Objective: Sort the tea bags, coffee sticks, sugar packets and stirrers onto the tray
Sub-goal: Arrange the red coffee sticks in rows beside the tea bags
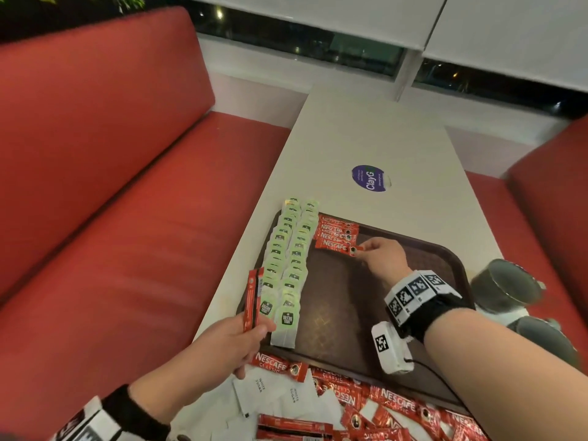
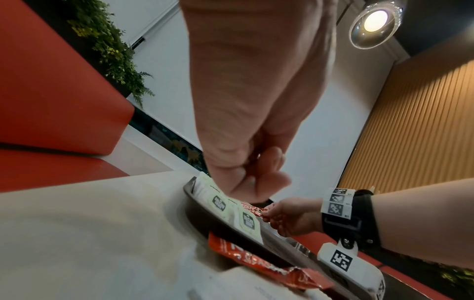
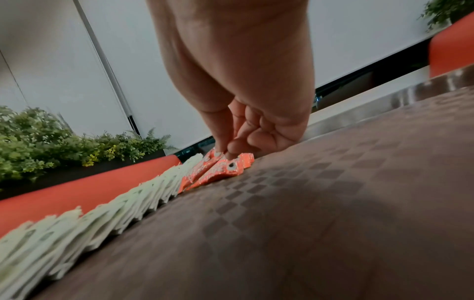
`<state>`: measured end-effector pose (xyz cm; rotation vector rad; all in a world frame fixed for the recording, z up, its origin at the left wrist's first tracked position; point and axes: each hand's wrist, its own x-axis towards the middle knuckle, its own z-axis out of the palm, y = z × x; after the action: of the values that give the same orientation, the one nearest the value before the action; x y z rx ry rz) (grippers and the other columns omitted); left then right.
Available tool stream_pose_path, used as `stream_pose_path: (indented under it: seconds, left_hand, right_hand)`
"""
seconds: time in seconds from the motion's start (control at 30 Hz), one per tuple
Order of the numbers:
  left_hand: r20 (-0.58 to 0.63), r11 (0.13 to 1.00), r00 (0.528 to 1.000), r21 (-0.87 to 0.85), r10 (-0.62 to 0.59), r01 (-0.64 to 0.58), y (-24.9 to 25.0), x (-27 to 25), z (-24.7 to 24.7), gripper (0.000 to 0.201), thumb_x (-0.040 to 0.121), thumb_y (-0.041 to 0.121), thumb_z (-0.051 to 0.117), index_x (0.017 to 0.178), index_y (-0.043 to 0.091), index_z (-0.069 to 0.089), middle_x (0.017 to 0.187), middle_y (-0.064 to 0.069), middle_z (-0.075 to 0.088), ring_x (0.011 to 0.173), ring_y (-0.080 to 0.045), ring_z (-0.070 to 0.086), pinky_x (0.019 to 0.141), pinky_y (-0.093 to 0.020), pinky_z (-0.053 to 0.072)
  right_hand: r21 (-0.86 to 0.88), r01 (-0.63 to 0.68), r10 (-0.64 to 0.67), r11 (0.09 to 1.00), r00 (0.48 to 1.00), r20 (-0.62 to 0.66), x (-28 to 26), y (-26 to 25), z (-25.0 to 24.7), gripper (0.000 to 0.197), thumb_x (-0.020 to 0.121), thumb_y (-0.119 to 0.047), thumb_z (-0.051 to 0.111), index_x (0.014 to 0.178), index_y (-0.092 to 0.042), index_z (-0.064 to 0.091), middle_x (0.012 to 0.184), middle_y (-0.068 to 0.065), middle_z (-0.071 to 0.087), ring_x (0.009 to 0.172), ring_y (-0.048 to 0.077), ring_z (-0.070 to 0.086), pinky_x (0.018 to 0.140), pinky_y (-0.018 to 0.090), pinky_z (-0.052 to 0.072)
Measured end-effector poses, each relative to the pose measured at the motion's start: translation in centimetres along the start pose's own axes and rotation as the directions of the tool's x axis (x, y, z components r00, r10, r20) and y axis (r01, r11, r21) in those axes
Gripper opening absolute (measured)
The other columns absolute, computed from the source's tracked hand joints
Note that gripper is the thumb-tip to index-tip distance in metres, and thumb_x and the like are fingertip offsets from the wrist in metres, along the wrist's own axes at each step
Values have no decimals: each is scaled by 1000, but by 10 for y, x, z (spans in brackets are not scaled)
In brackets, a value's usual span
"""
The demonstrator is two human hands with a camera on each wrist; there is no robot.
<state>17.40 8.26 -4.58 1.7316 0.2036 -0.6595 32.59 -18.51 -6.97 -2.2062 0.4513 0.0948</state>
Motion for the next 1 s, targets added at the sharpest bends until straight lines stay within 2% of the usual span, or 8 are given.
stream_pose_path:
  seconds: [0.07,0.17,0.33,0.5,0.7,0.87,0.93,1.0]
  left_hand:
    - [5,1000,1000,16,-5,5,0,0,-1,21,99,21,46,100,17,67,60,2,43,54,-10,40,58,-28,44]
    - [17,1000,1000,3,-8,8,1,-1,-2,23,100,20,44,99,9,64,57,4,42,51,-7,39,56,-25,42]
    - [10,1000,1000,11,-2,2,3,-3,-3,23,99,21,44,99,11,64,59,2,42,53,-9,39,59,-28,42]
    - [4,1000,1000,15,-18,18,4,-3,-1,22,98,21,45,99,10,64,57,4,41,53,-9,38,58,-29,42]
    - [59,999,998,-15,-36,37,8,-5,4,28,99,26,44,93,6,63,53,5,38,48,-8,34,55,-26,40]
    - [120,999,992,-35,-33,37,15,-10,4,32,99,31,45,86,7,61,54,3,36,46,-9,30,50,-24,38]
    - [133,999,991,-41,-31,37,17,-12,4,32,99,32,45,86,7,60,54,3,36,45,-8,30,48,-23,37]
    - [140,998,990,-45,-33,40,19,-14,4,32,99,32,45,85,7,60,54,4,36,44,-8,29,48,-23,36]
  right_hand:
    - [-24,-3,3,1000,1000,-6,9,0,7,20,80,-6,71,67,-15,61,65,1,61,63,15,56,55,22,42]
    - [-75,-25,24,997,1000,-15,20,2,15,21,79,-10,73,66,-19,60,76,6,65,75,20,61,72,31,51]
    - [-155,-22,21,988,1000,-6,30,2,21,19,80,-17,74,69,-20,59,94,9,70,90,26,66,87,39,53]
    - [-199,-31,23,980,999,-46,33,3,20,18,79,-20,75,77,-16,58,90,9,70,88,25,66,85,36,52]
    - [-209,-35,22,977,998,-65,32,3,19,26,80,-21,75,71,-19,50,90,8,69,89,24,66,85,36,51]
    - [-200,-38,28,979,998,-53,28,4,16,24,80,-24,73,73,-19,51,90,9,70,91,25,66,87,39,51]
    - [-168,-13,0,986,997,-75,20,0,11,18,81,-22,70,76,-17,54,92,8,69,93,25,64,85,37,50]
    - [-130,91,-101,987,992,-77,3,-14,4,11,84,-22,67,81,-17,58,94,5,67,94,22,62,81,34,48]
